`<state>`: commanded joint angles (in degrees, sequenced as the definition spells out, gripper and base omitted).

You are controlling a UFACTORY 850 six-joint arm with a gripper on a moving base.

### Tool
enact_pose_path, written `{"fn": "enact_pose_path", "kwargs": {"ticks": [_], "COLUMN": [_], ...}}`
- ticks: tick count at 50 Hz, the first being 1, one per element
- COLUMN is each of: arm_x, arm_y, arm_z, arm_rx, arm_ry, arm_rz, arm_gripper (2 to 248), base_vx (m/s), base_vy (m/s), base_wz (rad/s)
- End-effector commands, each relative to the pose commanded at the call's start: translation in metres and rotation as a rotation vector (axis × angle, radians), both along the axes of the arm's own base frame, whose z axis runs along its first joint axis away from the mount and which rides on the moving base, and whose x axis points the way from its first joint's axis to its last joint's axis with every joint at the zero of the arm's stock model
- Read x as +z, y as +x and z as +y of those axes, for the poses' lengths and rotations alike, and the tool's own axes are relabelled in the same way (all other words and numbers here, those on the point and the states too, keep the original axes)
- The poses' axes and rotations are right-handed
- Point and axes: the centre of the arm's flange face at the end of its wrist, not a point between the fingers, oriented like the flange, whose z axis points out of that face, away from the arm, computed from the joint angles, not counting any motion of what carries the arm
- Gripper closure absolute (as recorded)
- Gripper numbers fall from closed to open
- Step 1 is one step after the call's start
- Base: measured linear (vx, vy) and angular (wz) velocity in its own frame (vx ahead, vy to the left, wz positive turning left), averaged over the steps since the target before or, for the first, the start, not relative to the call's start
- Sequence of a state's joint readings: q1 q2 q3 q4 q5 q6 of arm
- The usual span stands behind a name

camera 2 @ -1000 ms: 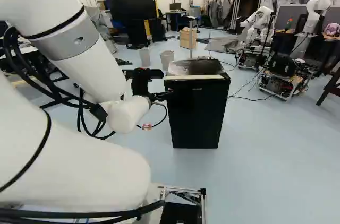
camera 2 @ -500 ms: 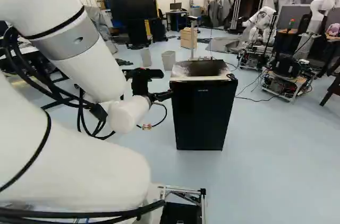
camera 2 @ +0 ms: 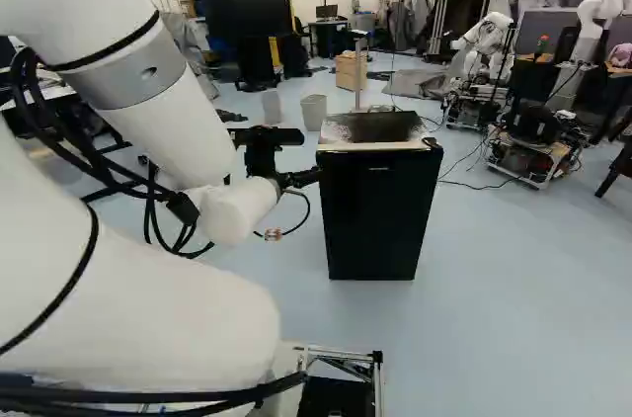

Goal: Grab a drink from the fridge

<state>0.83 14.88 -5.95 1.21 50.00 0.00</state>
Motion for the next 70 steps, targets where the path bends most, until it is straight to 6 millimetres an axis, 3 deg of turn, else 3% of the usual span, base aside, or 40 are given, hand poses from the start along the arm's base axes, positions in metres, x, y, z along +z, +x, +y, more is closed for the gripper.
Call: {"fn": "enact_pose_path", "kwargs": {"ticks": [22,70], "arm_x": [0.002,-0.030], "arm_y": [0.025,0.068], "arm_z": [0.008,0.025], "arm_rx": [-0.025,-0.181], "arm_ry": [0.023,0.067], "arm_rz": [0.004,0.017], "arm_gripper": [3,3], "base_vx": [0.000,0.000], "base_vy": [0.000,0.000], "base_wz": [0.000,0.000]}}
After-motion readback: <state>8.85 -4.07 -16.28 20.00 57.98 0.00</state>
